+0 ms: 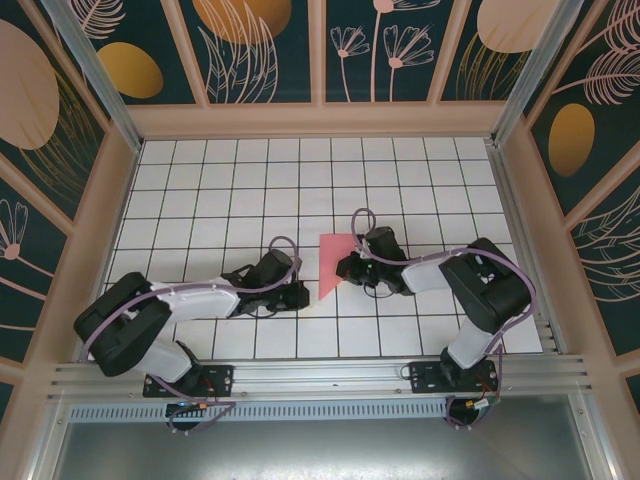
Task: Fold a paper plane with a square sheet of paper (pick it up from the middle)
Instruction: Fourth fold the wing at the center of the table.
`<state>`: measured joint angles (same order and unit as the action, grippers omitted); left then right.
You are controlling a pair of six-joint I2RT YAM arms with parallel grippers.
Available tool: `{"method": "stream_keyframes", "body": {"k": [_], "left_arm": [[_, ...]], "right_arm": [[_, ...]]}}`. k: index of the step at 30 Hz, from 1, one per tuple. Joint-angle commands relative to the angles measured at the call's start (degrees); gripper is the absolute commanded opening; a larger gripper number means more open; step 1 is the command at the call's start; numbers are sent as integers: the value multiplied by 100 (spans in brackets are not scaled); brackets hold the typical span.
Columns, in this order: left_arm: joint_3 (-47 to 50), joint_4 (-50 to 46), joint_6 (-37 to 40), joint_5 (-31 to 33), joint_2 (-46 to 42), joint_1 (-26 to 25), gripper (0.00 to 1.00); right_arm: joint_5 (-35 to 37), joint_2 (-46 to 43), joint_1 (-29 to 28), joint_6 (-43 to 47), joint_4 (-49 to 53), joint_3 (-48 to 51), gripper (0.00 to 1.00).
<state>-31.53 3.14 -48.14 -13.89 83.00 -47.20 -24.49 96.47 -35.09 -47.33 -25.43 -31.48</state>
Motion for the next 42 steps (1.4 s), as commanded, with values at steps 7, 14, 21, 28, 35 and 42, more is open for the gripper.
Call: {"method": "stream_keyframes", "body": {"k": [7,14,21,28,35,42], "left_arm": [[-520,-727,-29,1146,-574,9,12],[-540,-561,-55,1034,-765,16,10],[-545,-372,-108,780,-713,9,10],[-762,-201,-20,417,-342,10,12],[-940,29,39,126,132,9,15],[-1353,-173,186,279,660,13,15]], "right_arm": [[970,-305,-738,-1532,95,548,8],[1639,-491,-1266,-2266,133,574,8],[1553,-1068,-1290,-1868,209,342,13],[1782,-1696,-1074,-1512,1043,239,18],[1690,-2251,-724,-1476,1101,729,28],[1358,-2138,-551,-1466,909,839,31]]}}
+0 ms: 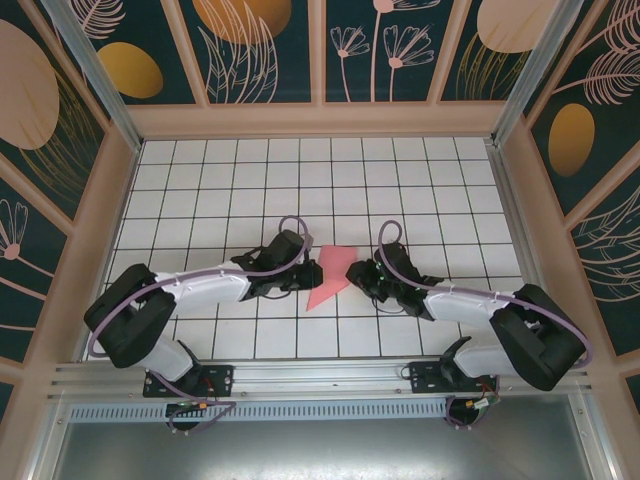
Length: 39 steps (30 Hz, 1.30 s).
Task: Fold a paper plane with a square sheet of paper (pick it up from the middle)
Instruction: Fourth fold the wing at the center of the table.
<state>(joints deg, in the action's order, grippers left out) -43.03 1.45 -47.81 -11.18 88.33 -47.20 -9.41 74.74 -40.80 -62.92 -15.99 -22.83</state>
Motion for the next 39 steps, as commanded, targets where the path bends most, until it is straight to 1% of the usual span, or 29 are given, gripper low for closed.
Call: {"method": "stream_keyframes", "body": {"k": [1,11,18,20,22,25,27,29,33,36,39], "left_arm": [[-224,-9,158,31,178,9,15],[-241,-32,152,206,384,9,16],[-175,27,209,97,405,13,17],[-103,125,206,19,342,12,20],[48,317,157,-53,214,4,25],[349,615,92,-96,-91,7,37],[475,656,116,-7,-262,-28,39],[498,532,222,245,-373,-149,42],[259,-16,545,1258,-383,-733,45],[121,-189,576,1782,-242,-1127,46],[15,-363,552,2399,-131,-1397,48]], "right_arm": [[-153,69,36,93,-8,-50,32],[-345,435,72,40,-192,-110,33],[-663,671,82,80,-998,-102,33],[-700,711,89,205,-1032,-198,33],[-722,779,145,327,-951,-295,33],[-929,905,339,489,-971,-369,33],[-1102,987,431,616,-991,-427,33],[-1292,1074,498,791,-963,-529,33],[-1446,1165,570,1032,-777,-712,33],[-1598,1207,672,1079,-756,-758,33],[-1686,1182,712,1084,-772,-767,33]]}}
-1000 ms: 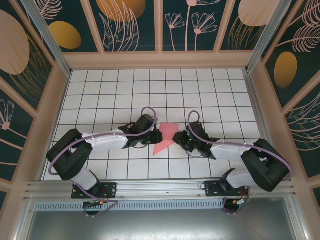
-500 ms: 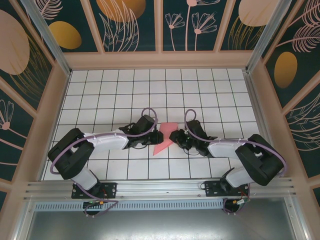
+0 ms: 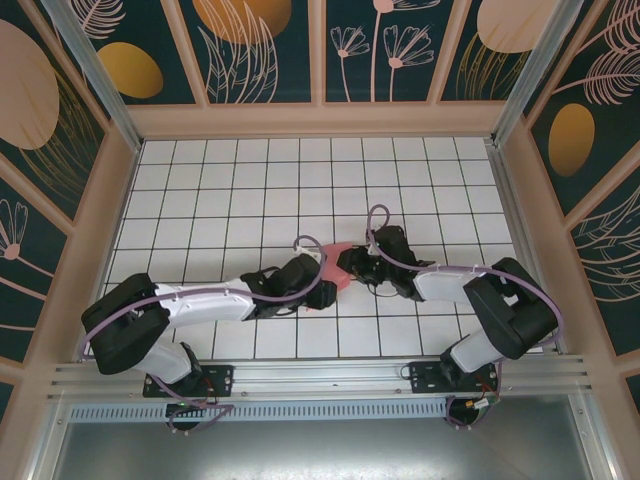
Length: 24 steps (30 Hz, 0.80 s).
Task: Fold a paper plane with a square sheet of paper (pick it up from the middle)
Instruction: Fourth fold the wing at the center of the table.
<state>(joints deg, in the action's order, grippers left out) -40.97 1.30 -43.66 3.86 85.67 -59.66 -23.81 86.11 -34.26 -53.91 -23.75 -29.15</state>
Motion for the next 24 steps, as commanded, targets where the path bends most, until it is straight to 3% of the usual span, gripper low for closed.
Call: {"method": "stream_keyframes", "body": {"k": [1,6,24], "left_arm": [[-217,-374,146,1027,173,-201,48],[-398,-471,265,1470,486,-427,50],[-469,-473,301,1695,749,-489,49]], "right_arm": [[-253,45,60,187,2,-135,33],[-290,53,62,152,-7,-147,33],[-253,234,60,83,115,-239,33]]}}
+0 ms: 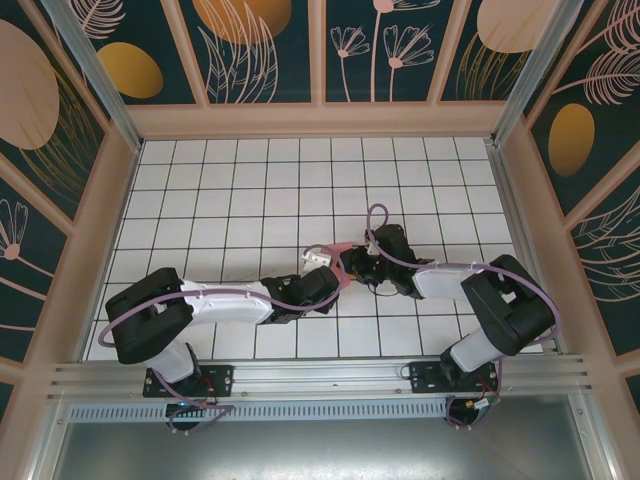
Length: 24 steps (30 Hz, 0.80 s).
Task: Fold a paper plane with a square sheet of paper (pick it up from the middle)
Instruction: Fourth fold the wing at the center of the table.
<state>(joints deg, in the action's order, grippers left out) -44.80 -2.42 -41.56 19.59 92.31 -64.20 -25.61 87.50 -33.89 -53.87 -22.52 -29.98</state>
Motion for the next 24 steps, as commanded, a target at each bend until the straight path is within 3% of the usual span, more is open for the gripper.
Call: {"method": "stream_keyframes", "body": {"k": [1,24], "left_arm": [[-87,-111,81,112,85,-32,49],[-96,-94,145,-50,138,-35,52]], "right_arm": [[-100,107,24,62,-31,-158,33],[-85,-27,40,157,89,-131,33]]}}
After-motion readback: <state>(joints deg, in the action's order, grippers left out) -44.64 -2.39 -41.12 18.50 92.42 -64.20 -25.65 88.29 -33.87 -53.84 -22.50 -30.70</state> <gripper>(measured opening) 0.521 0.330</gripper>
